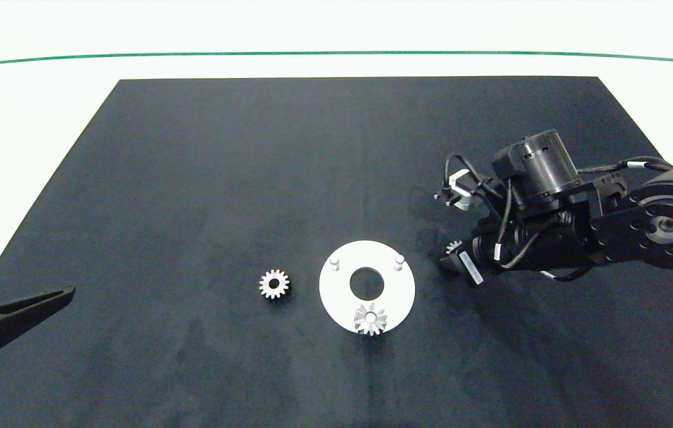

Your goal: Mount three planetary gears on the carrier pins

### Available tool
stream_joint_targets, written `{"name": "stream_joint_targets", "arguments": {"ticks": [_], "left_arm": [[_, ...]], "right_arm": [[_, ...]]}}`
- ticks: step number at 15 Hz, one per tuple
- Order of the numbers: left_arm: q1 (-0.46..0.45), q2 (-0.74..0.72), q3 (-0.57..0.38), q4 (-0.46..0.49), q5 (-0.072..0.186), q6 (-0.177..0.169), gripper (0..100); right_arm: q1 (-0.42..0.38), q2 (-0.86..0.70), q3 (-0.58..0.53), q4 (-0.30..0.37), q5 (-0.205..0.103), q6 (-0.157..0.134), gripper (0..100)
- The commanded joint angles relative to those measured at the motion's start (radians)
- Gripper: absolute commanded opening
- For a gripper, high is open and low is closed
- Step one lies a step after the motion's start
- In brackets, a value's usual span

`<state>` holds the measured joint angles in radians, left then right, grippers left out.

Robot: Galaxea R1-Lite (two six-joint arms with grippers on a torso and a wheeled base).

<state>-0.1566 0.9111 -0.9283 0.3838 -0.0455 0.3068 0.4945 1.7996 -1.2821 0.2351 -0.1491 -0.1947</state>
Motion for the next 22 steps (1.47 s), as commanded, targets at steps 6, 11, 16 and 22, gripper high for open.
{"name": "stream_joint_targets", "arguments": {"ticks": [6, 11, 16, 22], "left_arm": [[0.0, 0.002, 0.0, 0.003, 0.001, 0.002, 100], [0.0, 0.002, 0.0, 0.003, 0.0, 0.002, 100], [0.0, 0.0, -0.001, 0.001, 0.0, 0.002, 100], [0.002, -0.001, -0.004, 0.001, 0.001, 0.002, 100]], "right_arm": [[0.001, 0.0, 0.001, 0.001, -0.001, -0.002, 27], [0.001, 0.0, 0.003, 0.001, -0.001, -0.002, 16], [0.001, -0.003, -0.002, 0.003, 0.003, 0.004, 10], [0.042, -0.083, -0.04, 0.076, -0.001, 0.014, 10]]}}
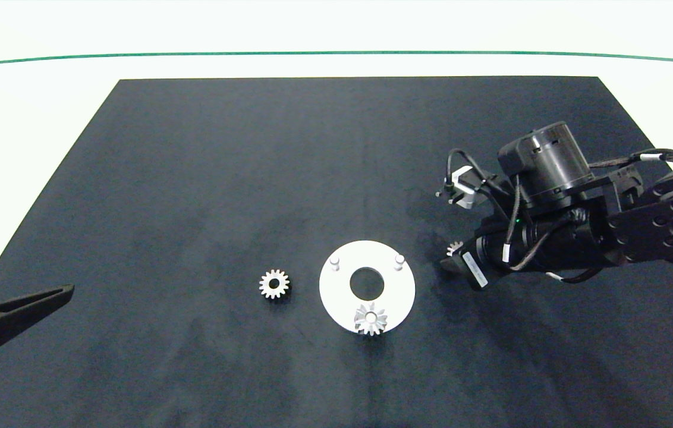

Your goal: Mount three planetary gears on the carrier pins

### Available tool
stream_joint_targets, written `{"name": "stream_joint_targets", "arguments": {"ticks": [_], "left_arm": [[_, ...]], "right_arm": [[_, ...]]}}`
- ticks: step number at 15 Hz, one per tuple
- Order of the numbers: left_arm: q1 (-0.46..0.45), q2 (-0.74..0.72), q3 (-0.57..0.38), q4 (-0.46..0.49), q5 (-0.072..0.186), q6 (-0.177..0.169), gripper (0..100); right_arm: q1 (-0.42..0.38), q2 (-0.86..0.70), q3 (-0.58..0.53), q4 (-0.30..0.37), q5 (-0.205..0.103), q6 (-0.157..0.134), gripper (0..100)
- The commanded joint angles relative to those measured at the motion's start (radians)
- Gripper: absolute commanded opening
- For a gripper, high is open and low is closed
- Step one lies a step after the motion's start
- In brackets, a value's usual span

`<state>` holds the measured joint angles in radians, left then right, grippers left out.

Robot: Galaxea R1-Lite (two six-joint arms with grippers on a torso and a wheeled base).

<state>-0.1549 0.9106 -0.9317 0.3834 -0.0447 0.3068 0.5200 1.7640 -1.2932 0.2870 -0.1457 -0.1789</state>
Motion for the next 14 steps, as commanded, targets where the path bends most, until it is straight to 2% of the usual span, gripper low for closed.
{"name": "stream_joint_targets", "arguments": {"ticks": [1, 2, 4, 7, 11, 14], "left_arm": [[0.0, -0.001, -0.001, 0.002, -0.001, 0.002, 100], [0.0, -0.003, -0.001, 0.002, -0.001, 0.002, 100], [0.0, -0.004, -0.001, 0.002, 0.0, 0.002, 100], [0.003, -0.003, -0.001, 0.002, 0.0, 0.002, 100], [0.006, -0.003, -0.006, 0.0, 0.0, 0.002, 100], [0.006, -0.004, -0.007, 0.0, 0.0, 0.002, 100]], "right_arm": [[0.029, -0.061, -0.061, 0.07, -0.006, -0.002, 10], [0.048, -0.069, -0.098, 0.115, -0.006, -0.004, 10], [0.091, -0.064, -0.141, 0.15, -0.012, -0.005, 10], [0.173, -0.017, -0.172, 0.153, -0.089, -0.007, 10], [0.224, 0.038, -0.192, 0.149, -0.09, 0.001, 10], [0.232, 0.078, -0.235, 0.152, -0.092, 0.006, 10]]}}
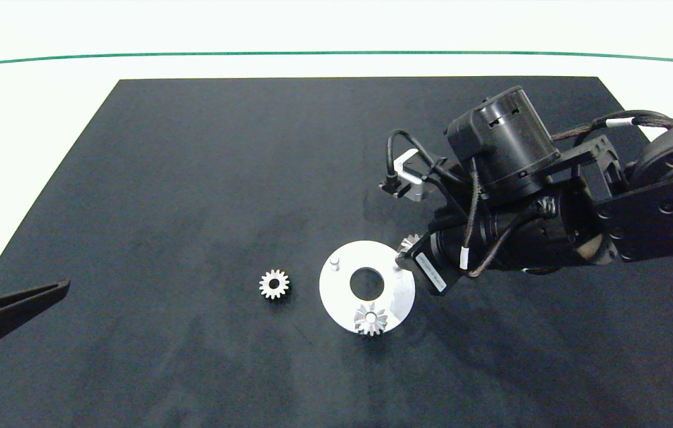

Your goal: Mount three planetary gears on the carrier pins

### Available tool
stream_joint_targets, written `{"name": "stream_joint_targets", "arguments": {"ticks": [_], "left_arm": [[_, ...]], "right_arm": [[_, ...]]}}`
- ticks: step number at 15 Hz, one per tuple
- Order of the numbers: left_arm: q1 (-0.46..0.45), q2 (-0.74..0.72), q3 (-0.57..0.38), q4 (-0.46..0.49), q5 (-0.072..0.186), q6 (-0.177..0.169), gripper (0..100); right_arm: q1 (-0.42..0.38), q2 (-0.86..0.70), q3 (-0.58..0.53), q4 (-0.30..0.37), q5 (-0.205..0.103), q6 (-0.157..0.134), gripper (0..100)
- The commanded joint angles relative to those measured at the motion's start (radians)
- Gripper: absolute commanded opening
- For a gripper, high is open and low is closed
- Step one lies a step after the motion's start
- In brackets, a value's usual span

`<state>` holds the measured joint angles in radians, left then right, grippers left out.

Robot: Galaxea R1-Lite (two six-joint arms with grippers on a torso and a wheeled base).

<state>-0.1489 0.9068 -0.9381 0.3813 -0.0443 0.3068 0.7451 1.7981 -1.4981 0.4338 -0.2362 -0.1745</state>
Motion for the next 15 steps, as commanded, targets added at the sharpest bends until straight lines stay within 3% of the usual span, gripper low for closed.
{"name": "stream_joint_targets", "arguments": {"ticks": [1, 15], "left_arm": [[0.0, 0.0, -0.001, 0.002, 0.0, 0.002, 100], [0.0, 0.0, -0.002, 0.002, 0.0, 0.002, 100]], "right_arm": [[0.007, 0.055, -0.04, 0.006, -0.002, 0.001, 10], [-0.026, 0.106, -0.07, 0.006, -0.002, 0.0, 10]]}}
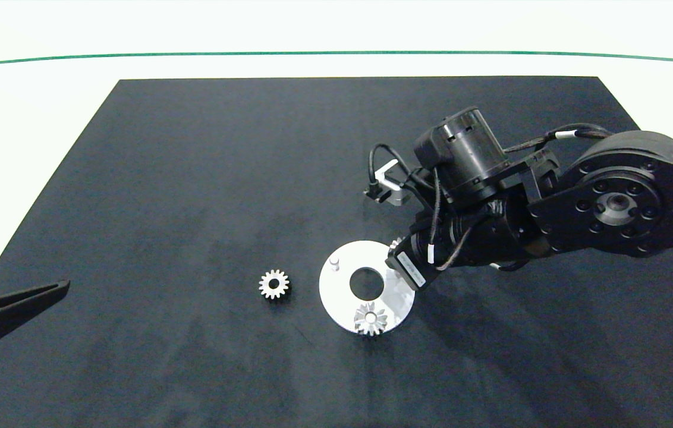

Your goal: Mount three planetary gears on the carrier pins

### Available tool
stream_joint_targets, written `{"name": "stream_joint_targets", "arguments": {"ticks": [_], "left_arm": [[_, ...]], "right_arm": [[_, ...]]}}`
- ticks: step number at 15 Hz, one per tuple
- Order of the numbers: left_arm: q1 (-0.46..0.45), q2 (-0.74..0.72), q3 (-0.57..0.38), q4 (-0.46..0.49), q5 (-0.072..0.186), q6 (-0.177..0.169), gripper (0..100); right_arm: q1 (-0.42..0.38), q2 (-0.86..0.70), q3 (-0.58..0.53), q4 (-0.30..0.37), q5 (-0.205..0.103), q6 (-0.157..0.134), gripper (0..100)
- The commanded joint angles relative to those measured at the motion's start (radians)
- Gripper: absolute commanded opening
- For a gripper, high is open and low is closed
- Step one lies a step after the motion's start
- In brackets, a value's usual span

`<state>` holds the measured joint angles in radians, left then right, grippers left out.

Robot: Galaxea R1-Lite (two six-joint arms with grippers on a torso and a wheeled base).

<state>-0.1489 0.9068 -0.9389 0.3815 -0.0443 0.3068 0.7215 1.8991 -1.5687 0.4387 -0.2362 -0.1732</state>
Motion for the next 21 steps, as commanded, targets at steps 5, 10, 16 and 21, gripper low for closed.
{"name": "stream_joint_targets", "arguments": {"ticks": [5, 10, 16, 21], "left_arm": [[0.0, 0.0, -0.001, 0.002, 0.0, 0.002, 100], [0.0, -0.003, -0.001, 0.002, 0.0, 0.002, 100], [0.0, -0.003, -0.003, 0.002, 0.0, 0.002, 100], [0.0, -0.003, -0.001, 0.002, 0.0, 0.002, 100]], "right_arm": [[-0.001, 0.014, -0.007, 0.002, -0.002, 0.0, 10], [0.006, 0.02, -0.005, 0.003, -0.002, 0.0, 10], [0.004, 0.023, -0.002, 0.002, -0.002, 0.009, 100], [0.001, 0.023, -0.007, 0.0, -0.002, 0.009, 100]]}}
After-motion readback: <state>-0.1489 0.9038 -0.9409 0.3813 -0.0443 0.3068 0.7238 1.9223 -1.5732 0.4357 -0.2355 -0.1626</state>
